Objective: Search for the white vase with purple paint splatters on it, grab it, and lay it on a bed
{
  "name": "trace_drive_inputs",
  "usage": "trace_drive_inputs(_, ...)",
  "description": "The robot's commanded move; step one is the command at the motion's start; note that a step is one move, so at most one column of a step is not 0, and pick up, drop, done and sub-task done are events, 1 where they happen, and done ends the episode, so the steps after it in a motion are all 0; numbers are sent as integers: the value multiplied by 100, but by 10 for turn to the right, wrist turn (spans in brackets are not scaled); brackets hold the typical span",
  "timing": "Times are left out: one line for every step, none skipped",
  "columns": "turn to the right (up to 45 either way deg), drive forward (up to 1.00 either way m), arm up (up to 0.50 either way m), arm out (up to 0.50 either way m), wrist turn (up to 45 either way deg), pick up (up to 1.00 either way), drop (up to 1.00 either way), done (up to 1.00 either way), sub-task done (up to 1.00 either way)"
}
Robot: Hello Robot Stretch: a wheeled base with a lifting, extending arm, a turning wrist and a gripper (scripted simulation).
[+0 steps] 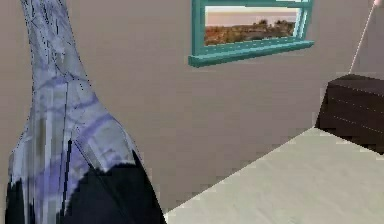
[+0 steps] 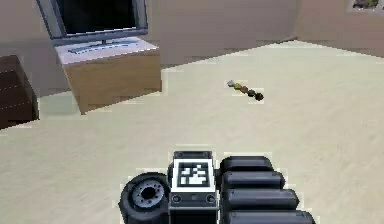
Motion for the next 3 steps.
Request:
trace_drive_inputs(450,0,0,0,0,0,0,0,0)
trace_drive_inputs(180,0,0,0,0,0,0,0,0)
trace_drive_inputs(-450,0,0,0,0,0,0,0,0)
